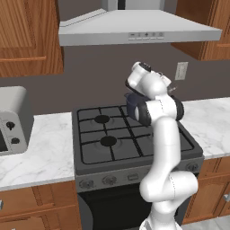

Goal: Put the garlic and avocado in the pot. Retrieve the spatula and lightly stir the vegetables in the pot.

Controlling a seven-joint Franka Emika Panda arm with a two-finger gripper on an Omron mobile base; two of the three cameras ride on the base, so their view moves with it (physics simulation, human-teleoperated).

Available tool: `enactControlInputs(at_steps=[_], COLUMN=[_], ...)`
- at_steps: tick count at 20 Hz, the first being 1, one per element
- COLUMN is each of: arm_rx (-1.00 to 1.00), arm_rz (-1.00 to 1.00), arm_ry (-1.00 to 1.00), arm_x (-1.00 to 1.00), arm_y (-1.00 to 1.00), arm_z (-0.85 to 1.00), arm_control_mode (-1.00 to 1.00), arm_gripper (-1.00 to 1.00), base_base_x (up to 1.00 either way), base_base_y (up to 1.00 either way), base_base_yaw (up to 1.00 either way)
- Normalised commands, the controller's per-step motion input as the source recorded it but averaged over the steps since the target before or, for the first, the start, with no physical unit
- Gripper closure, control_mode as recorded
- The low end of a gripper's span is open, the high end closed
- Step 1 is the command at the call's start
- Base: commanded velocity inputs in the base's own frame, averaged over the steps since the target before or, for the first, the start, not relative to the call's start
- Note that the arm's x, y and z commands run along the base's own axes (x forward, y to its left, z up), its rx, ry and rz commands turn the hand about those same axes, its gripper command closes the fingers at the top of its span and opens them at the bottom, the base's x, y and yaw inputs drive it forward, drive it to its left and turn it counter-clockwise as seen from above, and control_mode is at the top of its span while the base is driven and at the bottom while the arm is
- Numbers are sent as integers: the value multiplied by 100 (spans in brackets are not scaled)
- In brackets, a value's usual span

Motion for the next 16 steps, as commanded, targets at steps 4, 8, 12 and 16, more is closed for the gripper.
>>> enactControlInputs(at_steps=[4, 8, 12, 16], arm_rx=[0, 0, -2, -1], arm_rz=[-5, -5, -12, -14], arm_ry=[1, 8, 8, 9], arm_x=[0, 6, 32, 32], arm_y=[1, 25, 42, 37], arm_z=[0, -3, -16, -11], arm_control_mode=[-100, -100, -100, -100], arm_gripper=[100, 100, 100, 100], base_base_x=[0, 0, 0, 0], base_base_y=[0, 0, 0, 0], base_base_yaw=[0, 0, 0, 0])
